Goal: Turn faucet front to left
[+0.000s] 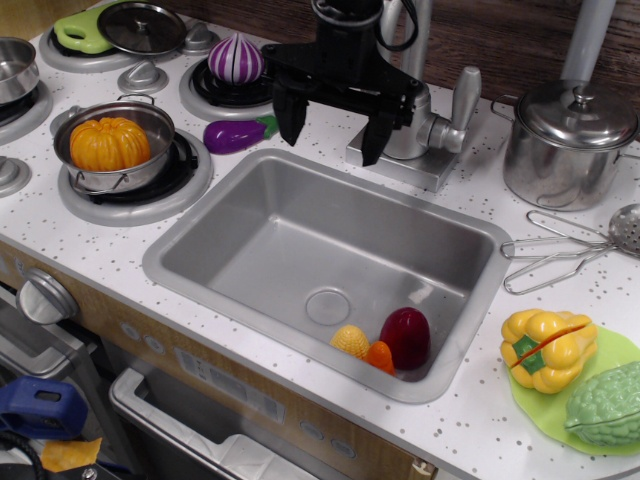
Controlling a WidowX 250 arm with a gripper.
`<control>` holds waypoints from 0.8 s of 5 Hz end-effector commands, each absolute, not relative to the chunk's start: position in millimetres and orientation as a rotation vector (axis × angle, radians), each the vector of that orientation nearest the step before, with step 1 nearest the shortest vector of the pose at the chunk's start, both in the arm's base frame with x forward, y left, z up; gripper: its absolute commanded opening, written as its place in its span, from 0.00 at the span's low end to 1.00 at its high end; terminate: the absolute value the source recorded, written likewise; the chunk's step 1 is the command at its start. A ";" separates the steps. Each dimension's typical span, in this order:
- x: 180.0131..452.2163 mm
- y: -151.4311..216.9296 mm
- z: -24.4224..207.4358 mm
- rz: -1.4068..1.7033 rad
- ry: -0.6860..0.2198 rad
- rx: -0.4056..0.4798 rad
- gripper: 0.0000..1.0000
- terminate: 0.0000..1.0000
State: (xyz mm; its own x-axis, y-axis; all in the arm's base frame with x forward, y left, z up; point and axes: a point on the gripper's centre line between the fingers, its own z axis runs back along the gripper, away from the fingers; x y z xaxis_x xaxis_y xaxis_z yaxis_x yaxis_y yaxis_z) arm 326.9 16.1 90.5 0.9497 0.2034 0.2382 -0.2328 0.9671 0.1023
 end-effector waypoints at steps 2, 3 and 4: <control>345.9 20.8 127.9 0.212 -0.395 0.204 1.00 0.00; 352.5 27.6 128.5 0.175 -0.425 0.261 1.00 0.00; 362.8 33.6 129.6 0.144 -0.453 0.278 1.00 0.00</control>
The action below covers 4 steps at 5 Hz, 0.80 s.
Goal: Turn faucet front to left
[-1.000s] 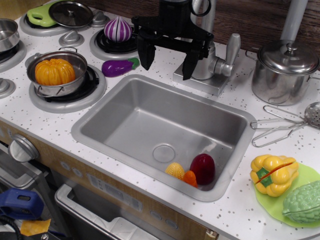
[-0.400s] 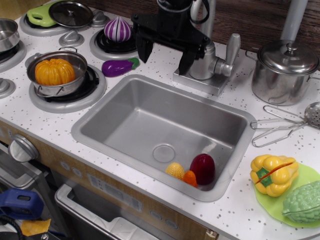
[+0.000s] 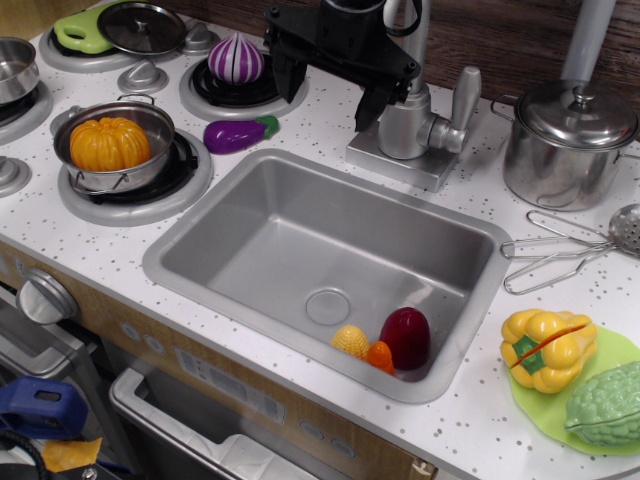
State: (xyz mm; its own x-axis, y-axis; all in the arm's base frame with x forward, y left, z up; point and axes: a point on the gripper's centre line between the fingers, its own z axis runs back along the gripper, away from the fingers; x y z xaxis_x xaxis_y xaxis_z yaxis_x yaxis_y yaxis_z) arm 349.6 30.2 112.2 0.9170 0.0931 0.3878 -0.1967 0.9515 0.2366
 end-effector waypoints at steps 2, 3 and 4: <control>377.2 46.8 129.7 0.090 -0.485 0.284 1.00 0.00; 383.0 57.9 129.1 0.080 -0.503 0.286 0.00 0.00; 389.5 72.4 130.6 0.046 -0.519 0.305 0.00 0.00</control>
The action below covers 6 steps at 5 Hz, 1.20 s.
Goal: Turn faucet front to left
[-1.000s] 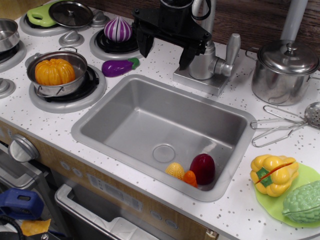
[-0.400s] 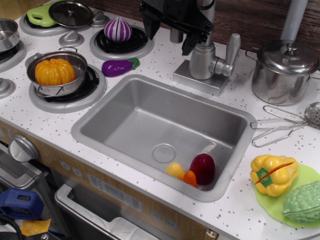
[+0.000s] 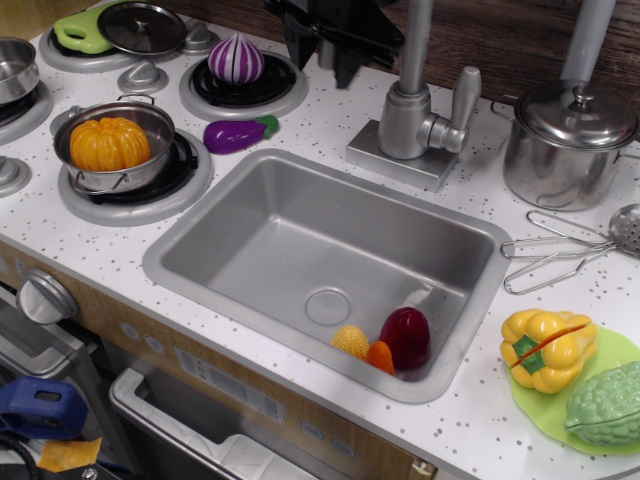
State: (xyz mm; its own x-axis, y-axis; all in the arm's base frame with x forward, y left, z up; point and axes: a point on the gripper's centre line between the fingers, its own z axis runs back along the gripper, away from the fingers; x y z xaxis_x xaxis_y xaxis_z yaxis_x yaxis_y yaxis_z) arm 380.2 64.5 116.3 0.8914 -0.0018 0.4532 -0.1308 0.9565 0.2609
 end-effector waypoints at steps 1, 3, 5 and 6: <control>395.6 87.7 129.8 0.010 -0.544 0.308 0.00 0.00; 418.6 110.3 130.4 -0.038 -0.602 0.309 0.00 0.00; 435.2 117.7 129.4 -0.075 -0.649 0.313 1.00 0.00; 442.9 118.0 129.4 -0.096 -0.655 0.282 1.00 0.00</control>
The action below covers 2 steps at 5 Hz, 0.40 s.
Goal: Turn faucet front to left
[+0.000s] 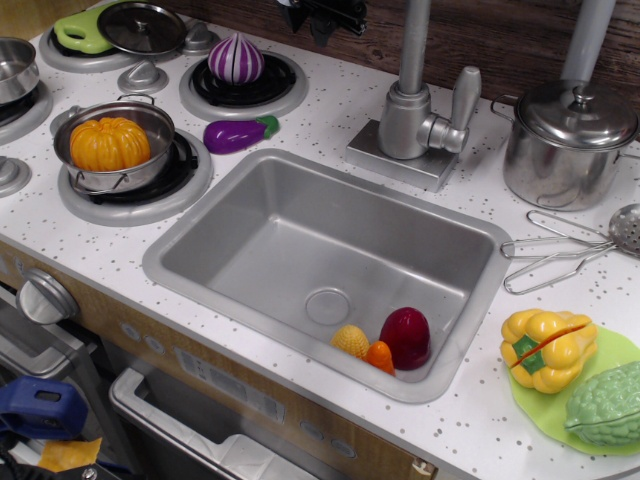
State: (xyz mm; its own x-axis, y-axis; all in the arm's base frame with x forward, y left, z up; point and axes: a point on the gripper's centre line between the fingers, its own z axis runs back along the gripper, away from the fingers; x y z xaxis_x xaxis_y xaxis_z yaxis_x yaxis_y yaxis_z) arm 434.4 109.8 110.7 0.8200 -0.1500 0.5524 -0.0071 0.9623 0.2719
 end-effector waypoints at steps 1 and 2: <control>446.9 118.0 129.0 -0.104 -0.657 0.277 1.00 0.00; 450.3 120.4 129.0 -0.113 -0.657 0.279 1.00 1.00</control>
